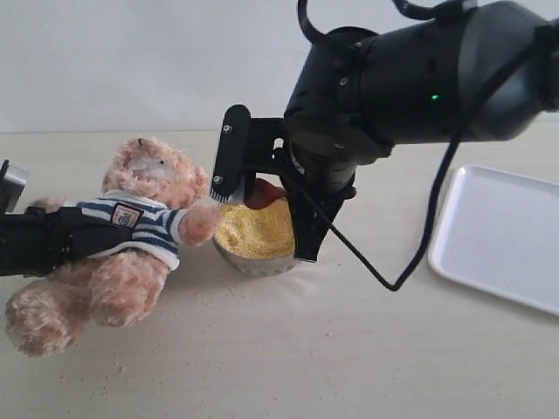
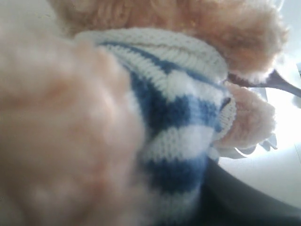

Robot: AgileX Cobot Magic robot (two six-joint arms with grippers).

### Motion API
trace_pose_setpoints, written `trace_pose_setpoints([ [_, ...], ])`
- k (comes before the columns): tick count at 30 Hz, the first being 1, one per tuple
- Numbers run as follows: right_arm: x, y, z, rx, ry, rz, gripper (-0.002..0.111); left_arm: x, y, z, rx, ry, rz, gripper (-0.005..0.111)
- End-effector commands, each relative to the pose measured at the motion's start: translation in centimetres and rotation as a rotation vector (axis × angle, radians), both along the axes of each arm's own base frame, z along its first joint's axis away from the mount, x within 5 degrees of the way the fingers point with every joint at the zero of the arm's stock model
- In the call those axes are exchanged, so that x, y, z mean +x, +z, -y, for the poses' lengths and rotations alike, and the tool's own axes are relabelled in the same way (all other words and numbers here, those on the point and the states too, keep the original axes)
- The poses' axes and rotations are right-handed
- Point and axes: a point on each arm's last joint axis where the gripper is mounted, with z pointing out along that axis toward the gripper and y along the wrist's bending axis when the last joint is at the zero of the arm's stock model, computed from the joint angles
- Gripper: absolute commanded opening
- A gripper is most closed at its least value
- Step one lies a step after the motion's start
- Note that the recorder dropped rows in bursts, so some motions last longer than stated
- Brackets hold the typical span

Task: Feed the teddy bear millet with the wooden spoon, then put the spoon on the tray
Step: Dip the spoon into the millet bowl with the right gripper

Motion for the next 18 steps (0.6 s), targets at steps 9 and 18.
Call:
trace_pose_setpoints([
  [9, 0.2, -1.7, -1.0, -0.038, 0.029, -0.096, 0.000, 0.0, 0.4, 0.2, -0.025, -0.019, 0.047, 0.005],
  [18, 0.2, -1.7, -1.4, 0.021, 0.017, -0.102, 0.000, 0.0, 0.4, 0.2, -0.025, -0.019, 0.047, 0.005],
])
